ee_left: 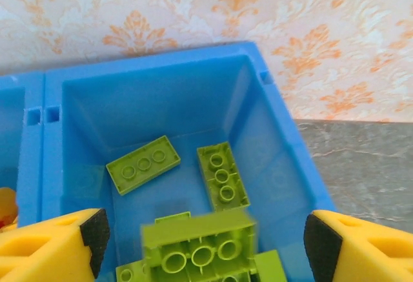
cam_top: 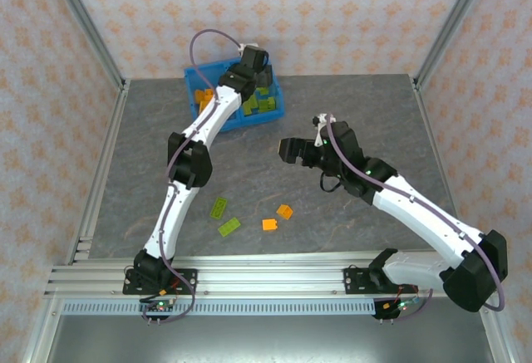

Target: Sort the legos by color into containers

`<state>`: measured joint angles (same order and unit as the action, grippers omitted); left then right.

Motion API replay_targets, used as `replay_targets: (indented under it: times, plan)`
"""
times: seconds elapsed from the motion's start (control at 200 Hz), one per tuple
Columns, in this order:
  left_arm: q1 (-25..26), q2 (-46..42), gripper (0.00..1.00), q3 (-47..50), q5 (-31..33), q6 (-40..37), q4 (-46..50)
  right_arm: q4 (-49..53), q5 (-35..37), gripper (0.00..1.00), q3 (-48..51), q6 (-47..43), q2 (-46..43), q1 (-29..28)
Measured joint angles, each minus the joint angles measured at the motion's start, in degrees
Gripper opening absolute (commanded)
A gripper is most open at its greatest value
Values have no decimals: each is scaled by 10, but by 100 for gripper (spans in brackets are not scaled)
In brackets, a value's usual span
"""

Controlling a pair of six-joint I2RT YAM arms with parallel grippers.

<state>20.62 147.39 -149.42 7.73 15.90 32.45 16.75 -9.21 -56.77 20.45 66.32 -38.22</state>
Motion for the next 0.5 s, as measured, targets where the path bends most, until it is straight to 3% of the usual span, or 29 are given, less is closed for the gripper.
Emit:
replay_targets:
  times: [0.075, 0.275, 0.5]
  plan:
    - [0, -28, 90, 0, -6, 6, 14, 0, 0, 99, 0, 2, 5, 0]
    - [0, -144, 90, 17, -29, 25, 46, 5, 1, 99, 0, 1, 9, 0]
    - [0, -380, 96, 251, -105, 31, 56, 70, 10, 97, -2, -13, 28, -1]
